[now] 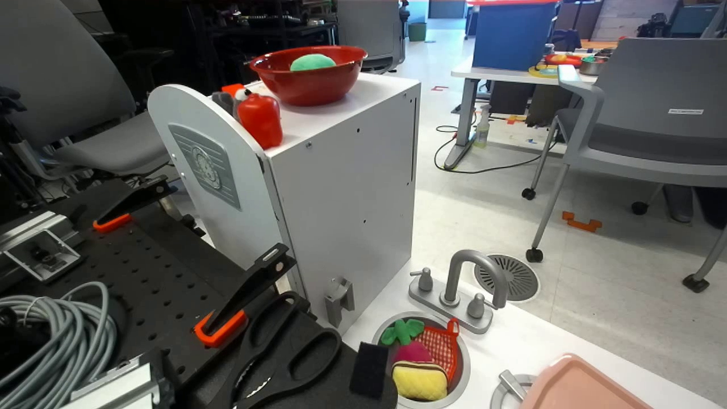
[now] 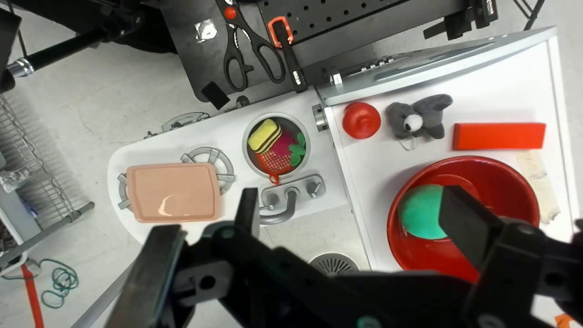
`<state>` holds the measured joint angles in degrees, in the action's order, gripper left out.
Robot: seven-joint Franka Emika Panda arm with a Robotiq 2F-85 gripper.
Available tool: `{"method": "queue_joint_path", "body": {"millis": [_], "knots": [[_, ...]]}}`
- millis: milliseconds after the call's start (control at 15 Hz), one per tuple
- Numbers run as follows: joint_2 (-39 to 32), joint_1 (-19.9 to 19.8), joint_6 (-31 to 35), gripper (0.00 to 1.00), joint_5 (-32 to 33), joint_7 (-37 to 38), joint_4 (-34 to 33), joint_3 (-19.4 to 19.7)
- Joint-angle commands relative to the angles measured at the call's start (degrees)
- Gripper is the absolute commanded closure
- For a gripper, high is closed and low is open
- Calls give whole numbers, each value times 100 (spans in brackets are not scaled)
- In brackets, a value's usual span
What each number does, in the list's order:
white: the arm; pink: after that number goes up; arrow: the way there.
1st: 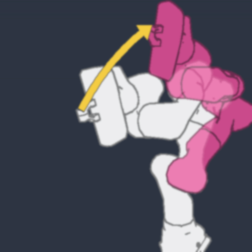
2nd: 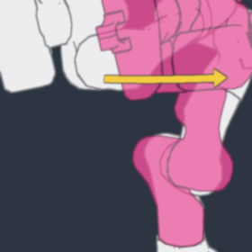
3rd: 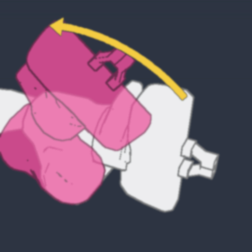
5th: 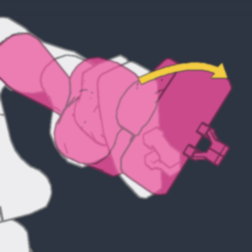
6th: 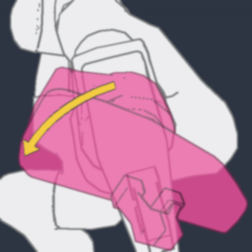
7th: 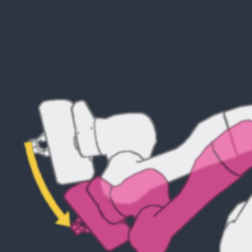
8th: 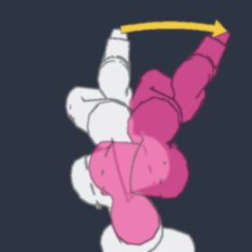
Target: Remove the green object from the red bowl
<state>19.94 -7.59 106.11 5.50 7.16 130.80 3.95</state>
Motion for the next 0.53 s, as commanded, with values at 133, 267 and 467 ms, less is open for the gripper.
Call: {"method": "queue_joint_path", "body": {"millis": [133, 267, 467], "knots": [[-3, 19, -13, 0, 6, 3, 1, 31], [12, -21, 18, 0, -117, -30, 38, 127], [-133, -108, -43, 0, -235, -115, -108, 322]]}}
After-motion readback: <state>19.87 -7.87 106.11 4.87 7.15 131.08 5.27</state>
